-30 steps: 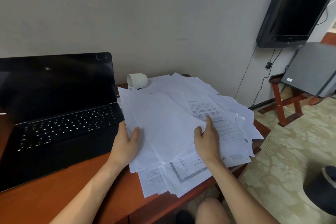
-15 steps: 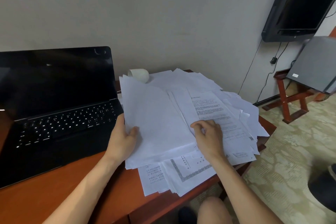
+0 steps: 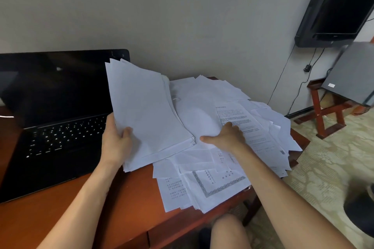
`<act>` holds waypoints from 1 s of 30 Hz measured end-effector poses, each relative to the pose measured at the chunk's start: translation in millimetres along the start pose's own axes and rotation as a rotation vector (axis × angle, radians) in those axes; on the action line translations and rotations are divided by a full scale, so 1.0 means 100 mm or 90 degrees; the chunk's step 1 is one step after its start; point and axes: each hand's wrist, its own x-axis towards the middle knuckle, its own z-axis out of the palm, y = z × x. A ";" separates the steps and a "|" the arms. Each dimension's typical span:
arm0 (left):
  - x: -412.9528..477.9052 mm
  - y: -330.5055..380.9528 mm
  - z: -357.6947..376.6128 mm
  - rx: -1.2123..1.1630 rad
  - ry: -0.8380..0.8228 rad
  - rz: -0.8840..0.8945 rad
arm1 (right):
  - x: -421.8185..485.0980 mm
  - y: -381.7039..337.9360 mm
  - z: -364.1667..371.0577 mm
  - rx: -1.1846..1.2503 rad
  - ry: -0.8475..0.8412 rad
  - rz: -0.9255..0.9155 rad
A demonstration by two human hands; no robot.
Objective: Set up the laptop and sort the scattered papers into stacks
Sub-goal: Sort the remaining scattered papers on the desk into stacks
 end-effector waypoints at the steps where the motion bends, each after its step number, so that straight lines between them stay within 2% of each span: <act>1: -0.01 0.00 0.00 0.000 -0.005 -0.002 | 0.03 -0.01 -0.03 0.058 -0.013 0.013; 9: -0.06 0.02 0.08 -0.035 -0.027 -0.020 | -0.02 0.09 -0.06 0.491 0.043 -0.074; 13: -0.13 0.07 0.14 -0.058 -0.048 -0.033 | -0.10 0.36 -0.30 0.562 0.055 -0.077; 17: -0.18 0.09 0.20 -0.053 -0.066 -0.032 | -0.14 0.87 -0.50 0.486 0.099 -0.072; 20: -0.25 0.12 0.28 -0.058 -0.087 -0.033 | -0.10 1.18 -0.54 0.303 0.074 0.002; 23: -0.30 0.11 0.32 -0.049 -0.105 -0.027 | -0.12 1.27 -0.51 0.020 0.076 0.101; 24: -0.30 0.11 0.33 -0.046 -0.110 -0.024 | -0.16 1.25 -0.50 -0.043 0.123 0.087; 26: -0.32 0.10 0.34 -0.043 -0.115 -0.023 | -0.26 1.19 -0.45 -0.026 0.195 -0.053; 28: -0.32 0.09 0.34 -0.040 -0.115 -0.024 | -0.40 1.10 -0.39 0.040 0.165 -0.205; 30: -0.30 0.07 0.33 -0.038 -0.114 -0.024 | -0.54 1.00 -0.29 0.031 0.083 -0.268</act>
